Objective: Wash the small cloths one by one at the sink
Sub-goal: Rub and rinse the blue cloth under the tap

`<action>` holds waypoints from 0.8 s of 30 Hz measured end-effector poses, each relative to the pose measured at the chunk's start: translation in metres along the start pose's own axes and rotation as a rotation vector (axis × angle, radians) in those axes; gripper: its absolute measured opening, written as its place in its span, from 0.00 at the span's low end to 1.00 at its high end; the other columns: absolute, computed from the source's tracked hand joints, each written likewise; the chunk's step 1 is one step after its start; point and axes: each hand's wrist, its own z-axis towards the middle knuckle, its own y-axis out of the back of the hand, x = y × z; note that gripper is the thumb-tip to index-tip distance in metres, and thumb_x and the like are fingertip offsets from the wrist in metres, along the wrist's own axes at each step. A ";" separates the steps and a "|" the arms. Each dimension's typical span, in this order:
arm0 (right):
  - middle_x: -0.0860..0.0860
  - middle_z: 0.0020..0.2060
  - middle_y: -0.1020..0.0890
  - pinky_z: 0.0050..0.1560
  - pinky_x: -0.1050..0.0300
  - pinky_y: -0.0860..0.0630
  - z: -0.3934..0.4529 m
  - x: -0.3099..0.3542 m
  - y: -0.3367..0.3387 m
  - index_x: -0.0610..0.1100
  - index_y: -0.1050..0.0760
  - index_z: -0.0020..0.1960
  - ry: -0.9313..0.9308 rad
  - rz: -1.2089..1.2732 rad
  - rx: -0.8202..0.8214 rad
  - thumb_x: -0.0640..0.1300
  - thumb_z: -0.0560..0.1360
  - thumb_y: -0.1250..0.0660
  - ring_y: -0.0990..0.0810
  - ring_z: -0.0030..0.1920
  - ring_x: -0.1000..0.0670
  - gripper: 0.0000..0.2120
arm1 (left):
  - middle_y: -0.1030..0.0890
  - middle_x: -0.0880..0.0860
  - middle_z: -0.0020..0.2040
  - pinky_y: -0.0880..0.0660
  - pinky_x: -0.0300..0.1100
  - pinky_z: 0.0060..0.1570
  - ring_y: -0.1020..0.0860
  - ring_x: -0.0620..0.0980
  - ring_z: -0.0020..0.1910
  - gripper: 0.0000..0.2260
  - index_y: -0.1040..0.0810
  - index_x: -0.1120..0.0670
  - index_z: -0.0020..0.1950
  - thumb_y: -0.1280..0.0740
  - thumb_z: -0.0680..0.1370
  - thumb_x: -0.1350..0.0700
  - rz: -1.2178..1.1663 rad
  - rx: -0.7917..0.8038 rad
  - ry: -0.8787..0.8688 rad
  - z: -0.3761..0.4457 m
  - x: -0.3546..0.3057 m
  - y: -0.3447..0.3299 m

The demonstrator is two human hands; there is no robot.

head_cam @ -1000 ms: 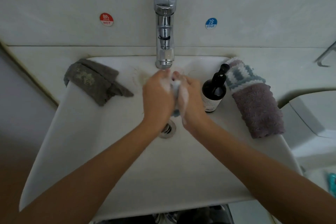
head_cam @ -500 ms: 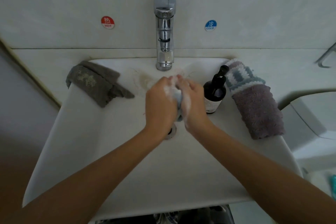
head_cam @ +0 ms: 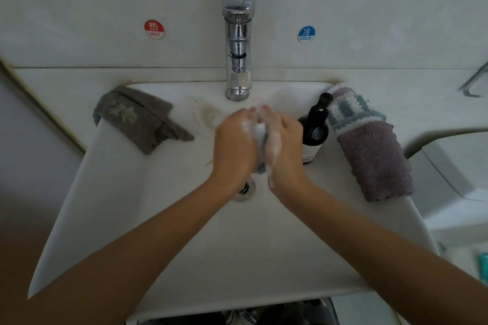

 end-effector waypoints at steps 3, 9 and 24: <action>0.55 0.24 0.24 0.35 0.60 0.26 -0.004 0.000 -0.004 0.44 0.27 0.32 0.028 -0.090 0.058 0.43 0.81 0.38 0.24 0.27 0.58 0.18 | 0.27 0.44 0.32 0.25 0.36 0.37 0.26 0.39 0.31 0.17 0.31 0.47 0.34 0.39 0.81 0.61 0.049 -0.031 -0.003 0.009 0.009 0.006; 0.52 0.24 0.24 0.29 0.63 0.26 0.004 0.007 0.004 0.44 0.28 0.35 -0.096 -0.019 0.141 0.44 0.83 0.42 0.19 0.29 0.55 0.18 | 0.27 0.44 0.30 0.31 0.27 0.33 0.25 0.33 0.31 0.17 0.31 0.46 0.34 0.41 0.82 0.60 -0.052 -0.110 -0.019 -0.004 0.000 -0.001; 0.52 0.26 0.24 0.28 0.72 0.29 -0.002 0.006 -0.002 0.38 0.23 0.45 -0.065 -0.104 0.183 0.41 0.84 0.43 0.25 0.29 0.57 0.13 | 0.31 0.43 0.29 0.34 0.24 0.32 0.27 0.29 0.31 0.19 0.33 0.49 0.32 0.40 0.83 0.60 0.031 -0.117 0.009 0.007 0.015 0.004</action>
